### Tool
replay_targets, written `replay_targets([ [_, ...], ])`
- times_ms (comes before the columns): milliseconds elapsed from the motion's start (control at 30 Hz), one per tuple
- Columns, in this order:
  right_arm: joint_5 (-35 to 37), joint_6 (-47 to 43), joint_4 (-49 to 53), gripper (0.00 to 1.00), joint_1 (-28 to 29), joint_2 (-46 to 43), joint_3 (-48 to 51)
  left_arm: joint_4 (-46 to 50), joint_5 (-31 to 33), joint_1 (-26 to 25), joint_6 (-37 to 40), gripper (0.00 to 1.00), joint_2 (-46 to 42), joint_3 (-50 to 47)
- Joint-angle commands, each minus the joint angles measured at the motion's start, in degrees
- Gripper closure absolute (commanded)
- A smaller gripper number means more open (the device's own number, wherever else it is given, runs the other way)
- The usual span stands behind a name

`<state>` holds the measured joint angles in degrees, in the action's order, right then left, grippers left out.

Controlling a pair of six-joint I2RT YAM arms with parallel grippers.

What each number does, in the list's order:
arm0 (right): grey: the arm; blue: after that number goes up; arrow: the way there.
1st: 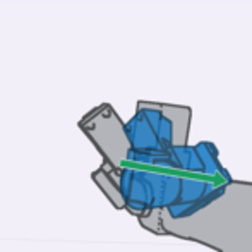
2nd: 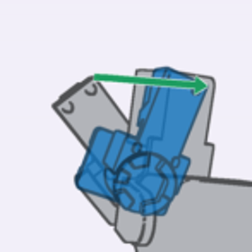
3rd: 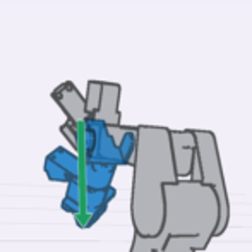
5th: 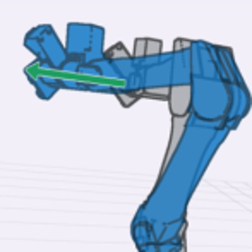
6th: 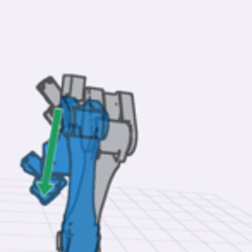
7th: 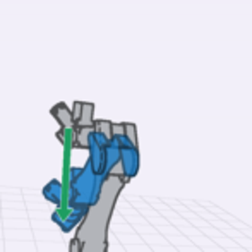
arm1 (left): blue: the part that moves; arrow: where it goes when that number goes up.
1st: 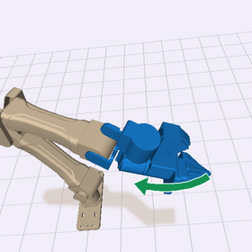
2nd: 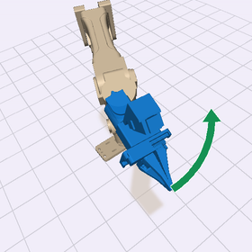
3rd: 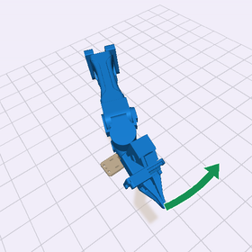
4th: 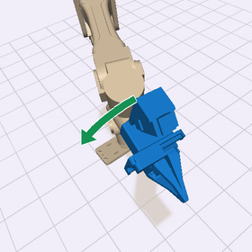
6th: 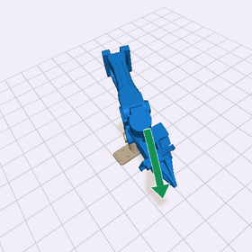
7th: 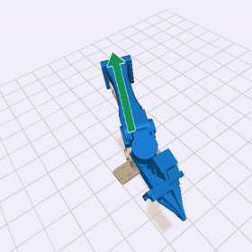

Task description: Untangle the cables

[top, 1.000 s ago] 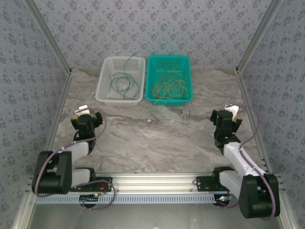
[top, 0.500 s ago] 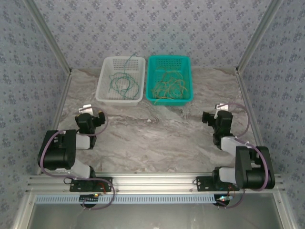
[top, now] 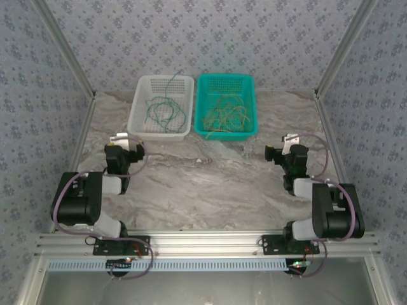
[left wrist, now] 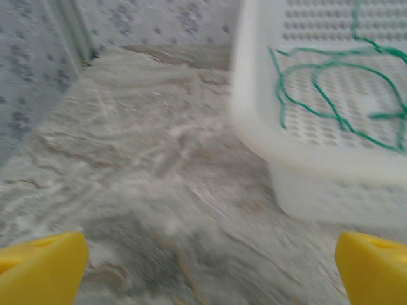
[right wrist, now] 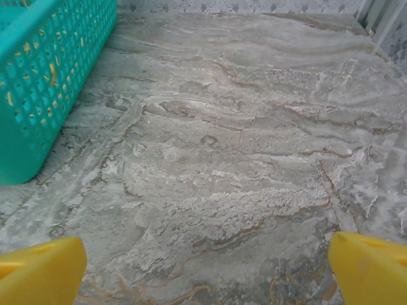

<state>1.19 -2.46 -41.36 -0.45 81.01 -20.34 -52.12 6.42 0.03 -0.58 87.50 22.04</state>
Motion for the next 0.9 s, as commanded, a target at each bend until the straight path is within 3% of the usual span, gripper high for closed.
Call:
replay_targets([
  [0,6.5,-4.3,-12.7,0.0,4.6,0.0,4.9,4.5,-1.1,0.7,-1.8,0.01,0.3,1.0],
  [67,4.5,-4.8,-20.0,0.0,4.5,1.6,8.4,4.7,-0.4,0.3,-1.5,0.01,0.3,1.1],
  [233,-1.7,0.7,-3.4,0.0,-1.7,6.0,-2.3,4.8,-0.4,0.3,-1.5,0.01,0.3,1.2],
  [267,-4.7,2.0,-4.8,0.0,-3.5,6.2,-2.0,4.8,-0.5,0.3,-1.5,0.01,0.4,1.1],
  [433,0.5,0.5,-5.3,0.0,-0.9,6.2,-1.8,4.8,-0.5,0.2,-1.5,0.01,0.4,1.2],
  [867,-1.3,1.0,-4.4,0.0,-1.8,6.2,-2.3,4.8,-0.5,0.3,-1.5,0.01,0.3,1.2],
])
